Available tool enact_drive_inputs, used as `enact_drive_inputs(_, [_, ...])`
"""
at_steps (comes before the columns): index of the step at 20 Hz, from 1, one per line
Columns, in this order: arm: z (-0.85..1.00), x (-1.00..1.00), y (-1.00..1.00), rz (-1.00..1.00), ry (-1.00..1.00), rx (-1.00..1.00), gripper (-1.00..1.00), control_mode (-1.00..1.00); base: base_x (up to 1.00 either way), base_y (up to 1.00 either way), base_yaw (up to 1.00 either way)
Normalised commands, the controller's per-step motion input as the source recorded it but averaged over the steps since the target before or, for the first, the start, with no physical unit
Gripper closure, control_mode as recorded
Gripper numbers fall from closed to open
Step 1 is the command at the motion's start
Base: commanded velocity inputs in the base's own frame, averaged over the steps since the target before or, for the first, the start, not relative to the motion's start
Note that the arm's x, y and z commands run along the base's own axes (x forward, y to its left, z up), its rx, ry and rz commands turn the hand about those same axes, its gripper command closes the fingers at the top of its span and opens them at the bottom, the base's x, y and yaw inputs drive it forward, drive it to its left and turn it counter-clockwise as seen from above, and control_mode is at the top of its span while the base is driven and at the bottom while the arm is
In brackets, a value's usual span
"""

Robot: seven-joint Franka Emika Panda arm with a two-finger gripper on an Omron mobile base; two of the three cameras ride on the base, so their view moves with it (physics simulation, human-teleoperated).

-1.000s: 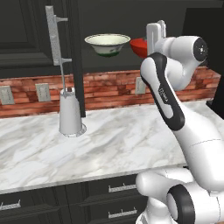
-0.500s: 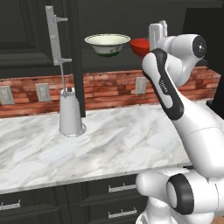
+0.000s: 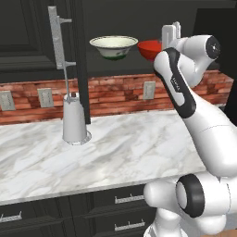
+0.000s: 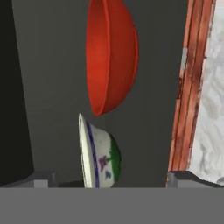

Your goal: Move the bowls from the cabinet to the plates on the dining table.

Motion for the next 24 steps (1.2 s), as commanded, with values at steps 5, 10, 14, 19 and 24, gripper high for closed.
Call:
enact_drive_inputs(5, [0.00, 0.17, -0.16, 0.00, 0.01, 0.07, -1.00, -1.00, 0.00, 0.00, 0.00])
enact_drive_inputs(10, [0.00, 0.21, -0.12, 0.00, 0.00, 0.05, -1.00, -1.00, 0.00, 0.00, 0.00])
enact_drive_inputs(14, [0.00, 0.22, -0.14, 0.03, 0.00, 0.02, -1.00, -1.00, 0.00, 0.00, 0.00])
enact_drive_inputs(19, [0.00, 0.16, -0.14, 0.02, 0.00, -0.01, -1.00, -1.00, 0.00, 0.00, 0.00])
enact_drive_inputs(24, [0.00, 0.16, -0.13, 0.03, 0.00, -0.04, -1.00, -1.00, 0.00, 0.00, 0.00])
